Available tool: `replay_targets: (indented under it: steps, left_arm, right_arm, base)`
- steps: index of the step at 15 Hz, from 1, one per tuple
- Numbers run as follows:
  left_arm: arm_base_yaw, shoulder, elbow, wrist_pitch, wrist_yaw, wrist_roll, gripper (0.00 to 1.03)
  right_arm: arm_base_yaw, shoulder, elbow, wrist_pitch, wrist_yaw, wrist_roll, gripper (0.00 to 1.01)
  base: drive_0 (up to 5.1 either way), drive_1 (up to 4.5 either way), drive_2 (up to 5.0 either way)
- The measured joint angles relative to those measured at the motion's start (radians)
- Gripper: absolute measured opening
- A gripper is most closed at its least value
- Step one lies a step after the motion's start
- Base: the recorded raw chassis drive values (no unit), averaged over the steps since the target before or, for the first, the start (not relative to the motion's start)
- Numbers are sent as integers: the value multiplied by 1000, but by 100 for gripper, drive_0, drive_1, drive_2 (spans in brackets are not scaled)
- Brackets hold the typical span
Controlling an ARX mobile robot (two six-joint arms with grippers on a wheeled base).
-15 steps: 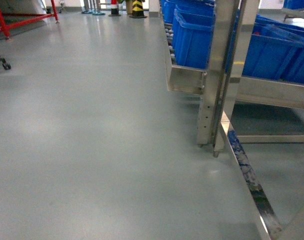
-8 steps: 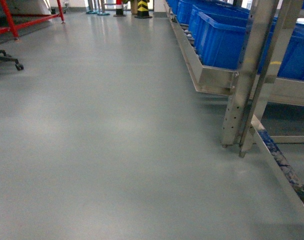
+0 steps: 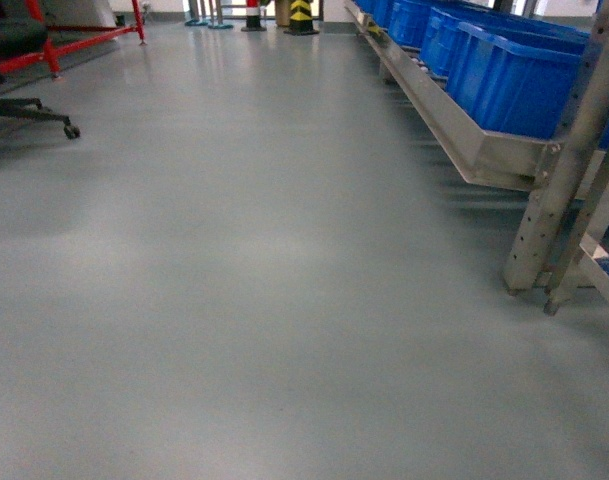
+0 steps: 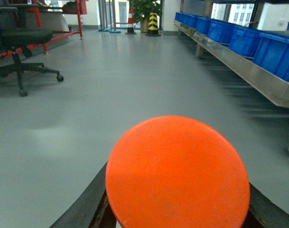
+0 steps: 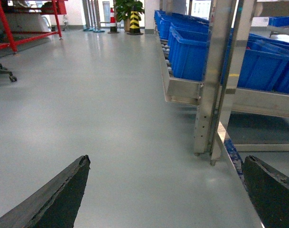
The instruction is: Pick capacitor and pack into box
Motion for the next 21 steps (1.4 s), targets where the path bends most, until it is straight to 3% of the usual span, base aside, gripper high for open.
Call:
replay_targets:
  steps: [21]
  left_arm:
    - [0,0,0,0,-1,0,44]
  right_arm:
    - [0,0,0,3,0,0,98]
  base:
    - [-501,245,245]
